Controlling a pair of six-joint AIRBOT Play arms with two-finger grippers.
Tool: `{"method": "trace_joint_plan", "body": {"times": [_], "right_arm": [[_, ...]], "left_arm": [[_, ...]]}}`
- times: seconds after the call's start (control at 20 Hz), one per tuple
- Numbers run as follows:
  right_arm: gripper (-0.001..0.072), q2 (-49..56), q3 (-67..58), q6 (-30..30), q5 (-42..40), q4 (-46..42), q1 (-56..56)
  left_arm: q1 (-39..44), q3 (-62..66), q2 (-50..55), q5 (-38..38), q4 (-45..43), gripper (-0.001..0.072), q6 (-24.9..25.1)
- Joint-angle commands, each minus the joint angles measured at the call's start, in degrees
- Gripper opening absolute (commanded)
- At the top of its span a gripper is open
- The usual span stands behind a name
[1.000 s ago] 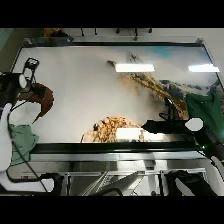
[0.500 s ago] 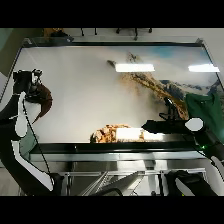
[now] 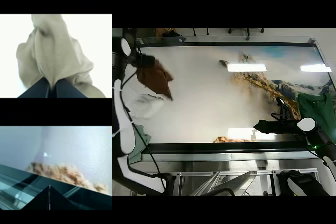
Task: Fold the shirts.
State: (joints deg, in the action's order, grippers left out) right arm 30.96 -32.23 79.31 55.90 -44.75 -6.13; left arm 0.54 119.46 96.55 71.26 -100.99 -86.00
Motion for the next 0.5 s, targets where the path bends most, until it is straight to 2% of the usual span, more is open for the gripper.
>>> {"method": "trace_joint_plan", "body": {"times": [0.0,0.1,0.25,0.35,0.45], "right_arm": [[0.0019,0.0,0.0,0.0,0.0,0.0,0.0],[0.0019,0.0,0.0,0.0,0.0,0.0,0.0],[0.0019,0.0,0.0,0.0,0.0,0.0,0.0],[0.0019,0.0,0.0,0.0,0.0,0.0,0.0],[0.0019,0.0,0.0,0.0,0.0,0.0,0.0]], "left_arm": [[5.9,1.2,-12.1,-1.0,6.8,0.0015,-0.6],[9.0,-2.4,-17.9,2.6,14.7,0.0015,-0.4],[14.6,-14.0,-23.6,3.0,26.1,0.0016,-0.4],[19.5,-22.2,-24.3,2.2,30.1,0.0016,-0.4],[24.6,-30.0,-23.2,1.2,30.5,0.0017,-0.5]]}}
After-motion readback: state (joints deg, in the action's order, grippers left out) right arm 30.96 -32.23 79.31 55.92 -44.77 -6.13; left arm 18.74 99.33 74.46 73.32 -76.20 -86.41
